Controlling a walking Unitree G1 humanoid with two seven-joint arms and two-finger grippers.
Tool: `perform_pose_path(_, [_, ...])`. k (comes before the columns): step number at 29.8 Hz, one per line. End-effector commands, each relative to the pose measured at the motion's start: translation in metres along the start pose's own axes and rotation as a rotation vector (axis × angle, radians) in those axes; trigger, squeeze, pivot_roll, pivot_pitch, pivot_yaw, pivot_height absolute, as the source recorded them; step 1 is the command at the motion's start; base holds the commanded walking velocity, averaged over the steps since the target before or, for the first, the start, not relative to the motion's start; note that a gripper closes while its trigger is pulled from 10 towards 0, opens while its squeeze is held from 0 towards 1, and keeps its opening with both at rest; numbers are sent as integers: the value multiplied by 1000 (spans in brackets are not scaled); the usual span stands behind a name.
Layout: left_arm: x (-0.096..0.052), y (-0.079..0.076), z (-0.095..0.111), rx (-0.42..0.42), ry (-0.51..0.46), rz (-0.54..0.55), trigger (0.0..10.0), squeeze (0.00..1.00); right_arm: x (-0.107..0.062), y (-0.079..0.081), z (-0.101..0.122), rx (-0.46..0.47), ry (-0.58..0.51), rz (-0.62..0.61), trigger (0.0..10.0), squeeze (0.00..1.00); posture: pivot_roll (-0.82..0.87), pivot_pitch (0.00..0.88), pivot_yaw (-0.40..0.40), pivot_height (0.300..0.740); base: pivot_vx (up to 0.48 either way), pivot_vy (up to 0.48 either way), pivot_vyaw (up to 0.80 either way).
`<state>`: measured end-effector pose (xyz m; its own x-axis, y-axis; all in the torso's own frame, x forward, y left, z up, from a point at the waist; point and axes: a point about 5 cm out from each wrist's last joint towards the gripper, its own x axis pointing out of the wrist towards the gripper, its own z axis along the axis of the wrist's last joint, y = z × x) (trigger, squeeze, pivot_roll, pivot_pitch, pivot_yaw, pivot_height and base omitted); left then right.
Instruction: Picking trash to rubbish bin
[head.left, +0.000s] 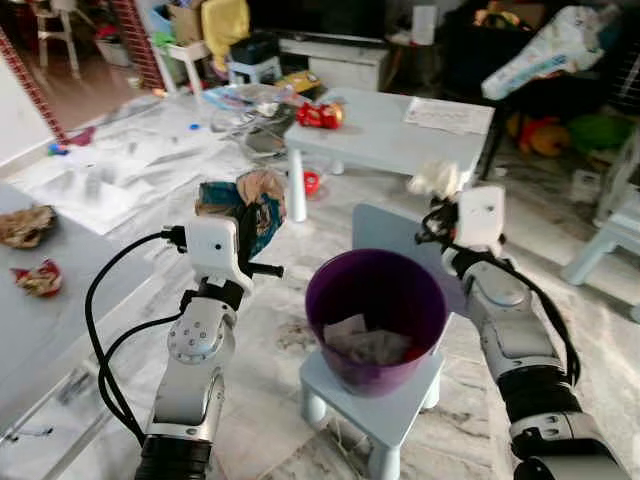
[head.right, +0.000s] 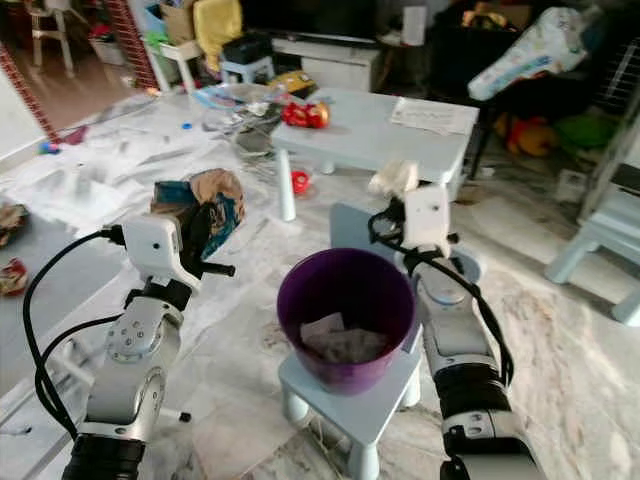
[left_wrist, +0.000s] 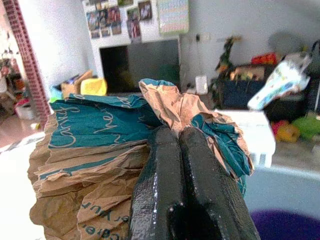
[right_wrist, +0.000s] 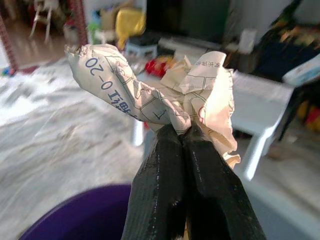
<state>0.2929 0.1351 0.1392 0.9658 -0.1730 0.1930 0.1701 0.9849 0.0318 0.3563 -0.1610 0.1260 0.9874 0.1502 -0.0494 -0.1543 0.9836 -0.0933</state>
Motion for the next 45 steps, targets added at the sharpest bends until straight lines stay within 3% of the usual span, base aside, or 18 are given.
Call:
perform_pose_path(1, [-5, 6, -7, 27, 27, 4, 0, 0, 7, -2, 4, 4, -9, 10, 10000, 0, -22, 32, 58, 740, 0, 0, 0])
perform_pose_path(8, [-25, 8, -25, 37, 121, -66, 0, 0, 12, -6, -18, 77, 111, -20, 10000, 0, 17, 42, 71, 740, 0, 0, 0])
perform_pose_path(12, [-40, 8, -32, 8, 190, -180, 0, 0, 7, 8, -46, 123, 261, 38, 10000, 0, 37, 54, 91, 740, 0, 0, 0])
perform_pose_path(21, [-58, 18, -29, 29, 233, -245, 0, 0, -4, 23, -72, 144, 358, 90, 10000, 0, 79, 90, 106, 740, 0, 0, 0])
perform_pose_path(22, [-61, 20, -29, 32, 240, -243, 0, 0, -3, 23, -72, 127, 359, 77, 10000, 388, 83, 95, 105, 740, 0, 0, 0])
perform_pose_path(23, [-63, 21, -29, 32, 246, -240, 0, 0, -4, 23, -73, 118, 372, 59, 10000, 1000, 83, 96, 104, 740, 0, 0, 0])
perform_pose_path(39, [-64, 21, -24, 26, 251, -236, 0, 0, -8, 10, -80, 75, 394, -48, 10000, 1000, 94, 115, 104, 740, 0, 0, 0])
perform_pose_path(45, [-58, 23, -23, 31, 246, -227, 0, 0, -8, 6, -78, 84, 372, -72, 10000, 1000, 80, 111, 105, 740, 0, 0, 0])
